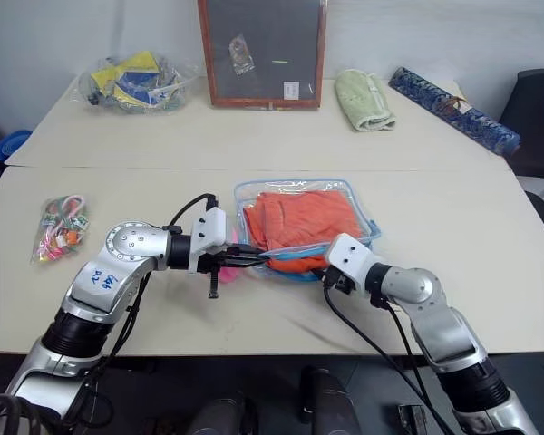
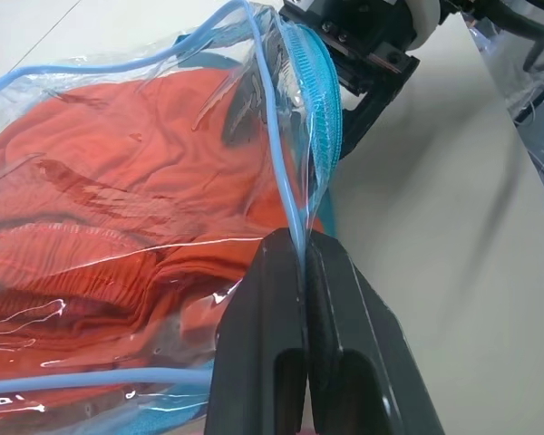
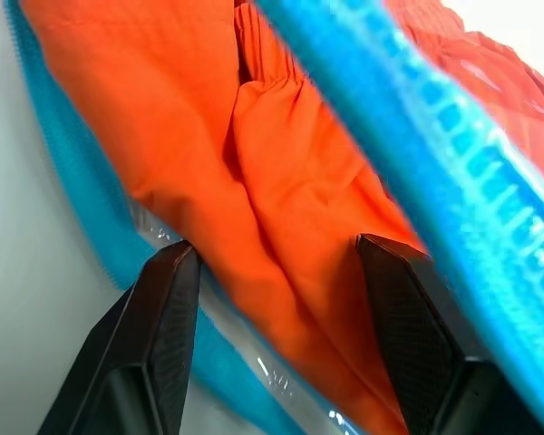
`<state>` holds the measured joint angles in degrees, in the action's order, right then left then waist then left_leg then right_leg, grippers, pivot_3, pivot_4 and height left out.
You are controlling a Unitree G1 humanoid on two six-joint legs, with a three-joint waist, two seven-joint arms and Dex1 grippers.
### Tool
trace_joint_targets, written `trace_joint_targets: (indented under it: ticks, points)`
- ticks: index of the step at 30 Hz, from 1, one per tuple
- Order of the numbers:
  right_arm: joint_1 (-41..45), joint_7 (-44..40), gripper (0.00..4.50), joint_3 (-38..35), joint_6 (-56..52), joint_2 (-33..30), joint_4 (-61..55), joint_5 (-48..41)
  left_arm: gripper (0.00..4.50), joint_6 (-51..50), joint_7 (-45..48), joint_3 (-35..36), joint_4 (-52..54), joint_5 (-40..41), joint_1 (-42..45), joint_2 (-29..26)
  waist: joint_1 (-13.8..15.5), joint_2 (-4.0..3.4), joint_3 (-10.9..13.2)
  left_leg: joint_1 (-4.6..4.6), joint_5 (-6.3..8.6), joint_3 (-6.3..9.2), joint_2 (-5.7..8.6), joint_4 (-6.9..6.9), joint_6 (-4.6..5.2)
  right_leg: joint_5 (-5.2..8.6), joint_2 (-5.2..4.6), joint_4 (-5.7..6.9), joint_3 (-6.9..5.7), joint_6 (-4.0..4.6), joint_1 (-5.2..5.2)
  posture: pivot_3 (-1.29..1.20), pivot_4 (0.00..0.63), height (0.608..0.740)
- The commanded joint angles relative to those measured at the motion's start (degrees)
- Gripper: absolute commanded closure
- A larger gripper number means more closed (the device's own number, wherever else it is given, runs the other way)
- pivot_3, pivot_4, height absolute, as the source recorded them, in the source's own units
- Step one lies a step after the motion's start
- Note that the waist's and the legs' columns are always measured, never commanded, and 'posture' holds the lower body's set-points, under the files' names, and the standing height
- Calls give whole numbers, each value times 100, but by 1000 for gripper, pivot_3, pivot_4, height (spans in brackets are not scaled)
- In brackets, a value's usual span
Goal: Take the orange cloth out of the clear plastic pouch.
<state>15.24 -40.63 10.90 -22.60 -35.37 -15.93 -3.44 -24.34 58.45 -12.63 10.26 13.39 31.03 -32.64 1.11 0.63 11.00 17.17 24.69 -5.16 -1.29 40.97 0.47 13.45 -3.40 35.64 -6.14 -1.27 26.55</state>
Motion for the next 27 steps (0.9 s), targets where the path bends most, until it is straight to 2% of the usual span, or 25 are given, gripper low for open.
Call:
trace_joint_targets:
  ticks: [1,11,16,19,25,27]
  points:
    - [178,-80,1722,39,-125,91,-166,-62,4500,104,44,-43,189,23,-35,-5,0,0,0,0,0,0,0,0,0,0,0,0,0,0,0,0,150,740]
    - [668,607,1722,858,808,-469,1189,2035,4500,76,-29,-3,150,36,20,53,12,3,-2,-3,0,0,3,1,1,0,-4,0,1,0,-4,0,150,740]
    - [638,767,1722,871,860,-397,1412,2312,4500,99,-54,46,48,24,75,46,16,8,-5,-4,-1,1,4,5,1,-1,-8,1,1,-1,-13,0,150,740]
    - [476,625,2280,858,864,-324,1279,2132,4500,101,-76,41,23,21,94,54,18,10,-7,-4,-1,3,4,6,2,-1,-9,2,0,-1,-17,0,150,740]
    - [301,537,4329,771,931,-304,1106,2036,4500,107,-188,27,-82,-54,132,99,26,12,-8,-4,-1,6,4,6,2,-1,-10,1,-1,-1,-18,0,150,740]
    - [262,504,4463,764,954,-332,1062,2042,4500,112,-247,23,-161,-97,167,131,26,12,-8,-4,-1,5,4,6,2,-1,-10,1,-1,-1,-19,0,150,740]
